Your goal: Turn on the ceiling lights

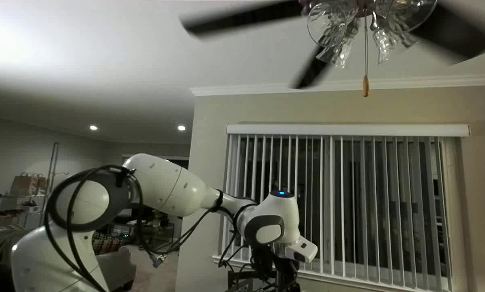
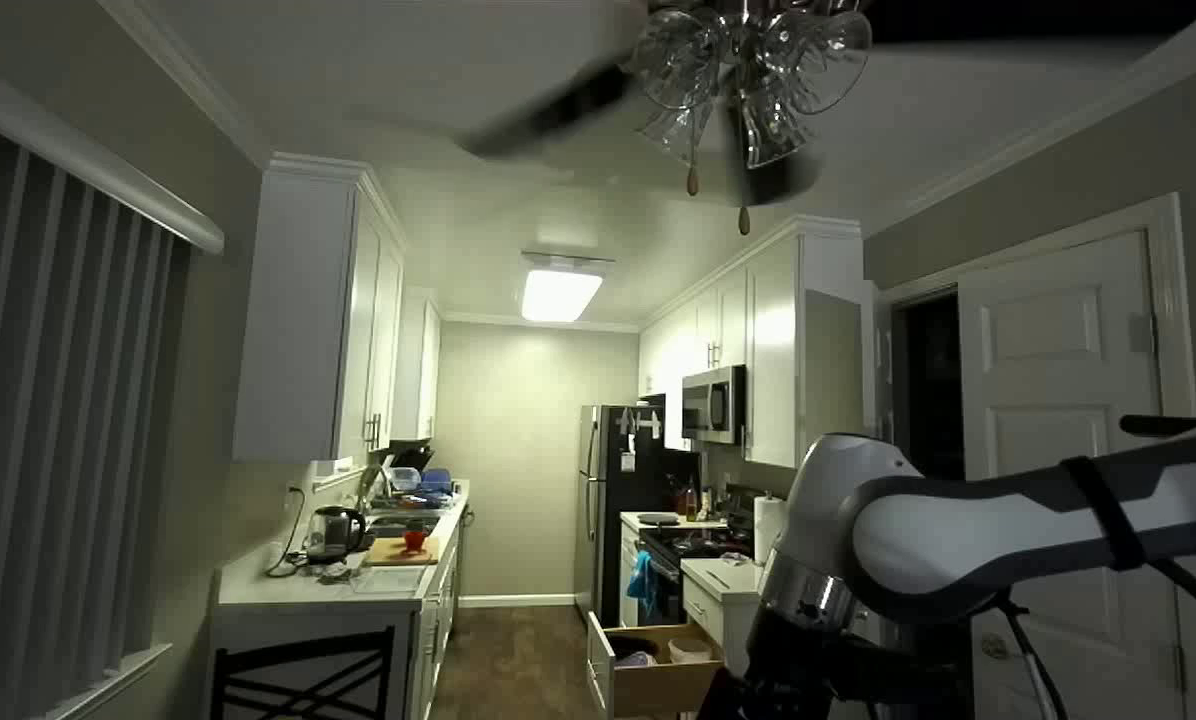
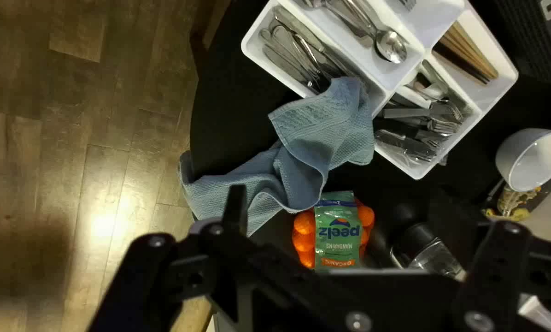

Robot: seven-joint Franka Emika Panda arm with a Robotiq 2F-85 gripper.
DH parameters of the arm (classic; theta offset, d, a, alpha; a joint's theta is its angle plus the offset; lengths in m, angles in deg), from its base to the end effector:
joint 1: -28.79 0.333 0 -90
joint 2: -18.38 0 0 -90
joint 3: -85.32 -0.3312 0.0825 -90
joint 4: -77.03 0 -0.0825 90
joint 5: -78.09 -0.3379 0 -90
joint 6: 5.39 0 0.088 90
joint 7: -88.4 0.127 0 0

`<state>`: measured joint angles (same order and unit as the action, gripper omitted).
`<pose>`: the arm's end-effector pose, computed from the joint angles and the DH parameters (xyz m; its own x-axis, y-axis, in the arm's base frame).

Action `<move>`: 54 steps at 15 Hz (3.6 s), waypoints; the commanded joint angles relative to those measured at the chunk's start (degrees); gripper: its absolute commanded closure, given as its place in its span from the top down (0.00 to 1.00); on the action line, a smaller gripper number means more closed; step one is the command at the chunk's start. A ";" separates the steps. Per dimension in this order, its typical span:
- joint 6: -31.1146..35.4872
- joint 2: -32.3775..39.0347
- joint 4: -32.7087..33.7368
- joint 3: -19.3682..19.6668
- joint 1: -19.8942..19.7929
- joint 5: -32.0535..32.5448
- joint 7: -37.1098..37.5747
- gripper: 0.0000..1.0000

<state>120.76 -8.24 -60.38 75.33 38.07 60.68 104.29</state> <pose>0.3620 0.1508 0.5221 0.9762 -0.1188 0.1815 -0.0680 -0.9622 -0.2638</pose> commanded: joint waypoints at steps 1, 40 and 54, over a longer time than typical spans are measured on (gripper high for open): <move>-0.20 0.00 0.14 -0.07 -0.11 0.00 -0.01 1.00; 35.21 -8.05 33.13 -16.89 -41.16 35.53 14.96 1.00; 32.35 -1.83 52.14 -25.90 -56.86 37.83 16.87 1.00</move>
<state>154.44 -13.71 -14.57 52.24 -14.18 95.78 118.38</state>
